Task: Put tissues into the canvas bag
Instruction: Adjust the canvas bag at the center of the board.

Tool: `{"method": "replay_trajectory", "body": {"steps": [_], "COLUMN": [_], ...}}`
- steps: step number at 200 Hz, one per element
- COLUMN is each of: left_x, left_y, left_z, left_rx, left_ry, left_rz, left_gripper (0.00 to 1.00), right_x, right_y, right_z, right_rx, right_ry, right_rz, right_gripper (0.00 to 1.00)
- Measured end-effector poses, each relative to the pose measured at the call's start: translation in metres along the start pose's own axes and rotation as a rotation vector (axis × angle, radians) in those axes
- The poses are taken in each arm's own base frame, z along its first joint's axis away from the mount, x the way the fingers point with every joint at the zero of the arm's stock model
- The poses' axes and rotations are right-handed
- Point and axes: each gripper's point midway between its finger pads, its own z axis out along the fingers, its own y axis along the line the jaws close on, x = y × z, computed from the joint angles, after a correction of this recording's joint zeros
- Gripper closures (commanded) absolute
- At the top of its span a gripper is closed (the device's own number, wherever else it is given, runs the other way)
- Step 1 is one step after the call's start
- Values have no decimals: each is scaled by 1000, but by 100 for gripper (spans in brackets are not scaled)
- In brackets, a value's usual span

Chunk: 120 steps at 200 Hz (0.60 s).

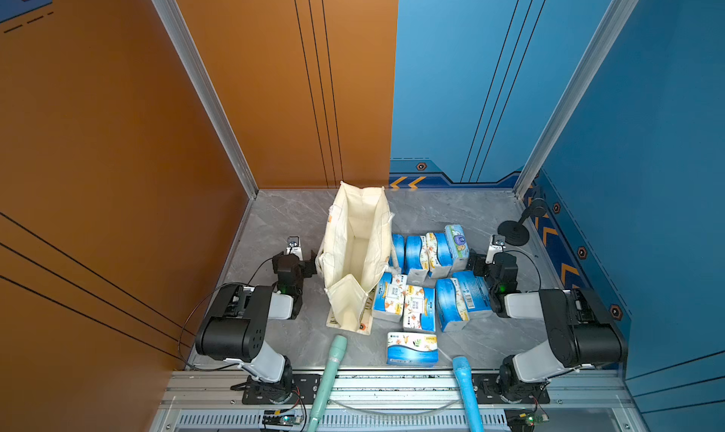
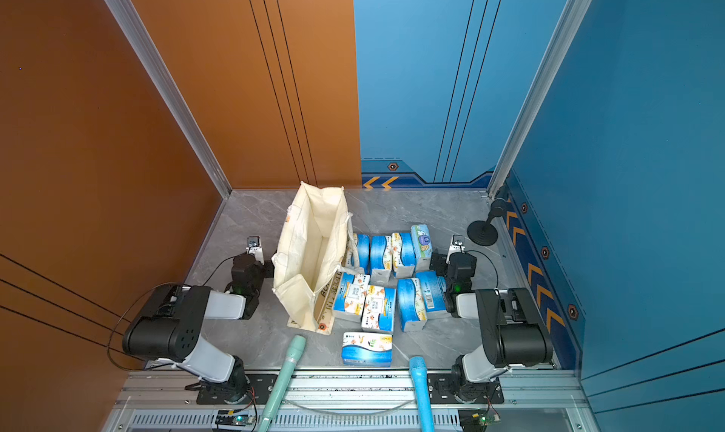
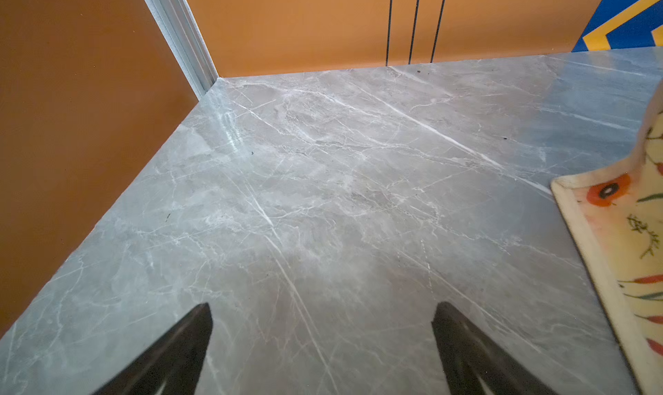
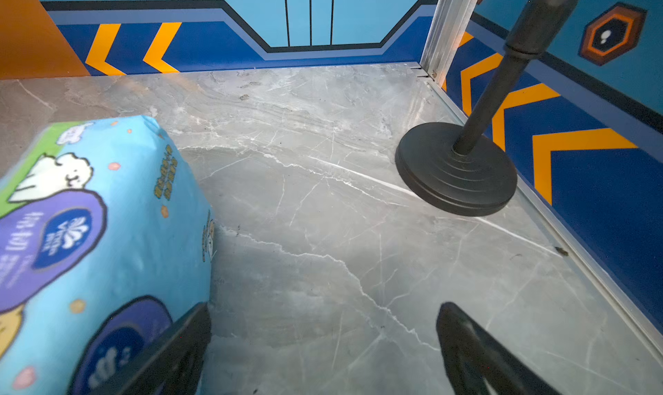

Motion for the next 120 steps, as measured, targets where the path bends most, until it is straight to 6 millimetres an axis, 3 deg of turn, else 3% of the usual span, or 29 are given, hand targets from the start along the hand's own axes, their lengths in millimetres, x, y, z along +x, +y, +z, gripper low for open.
{"method": "replay_trajectory", "body": {"steps": [120], "left_x": [1], "left_y": [1], "left_z": [0], "left_rx": [0], "left_ry": [3], "left_rz": [-8], "left_gripper": [2], "right_x": [0], "right_y": [0], "right_z": [0], "right_rx": [0], "right_ry": [0], "right_rz": [0], "right_gripper": [0]}}
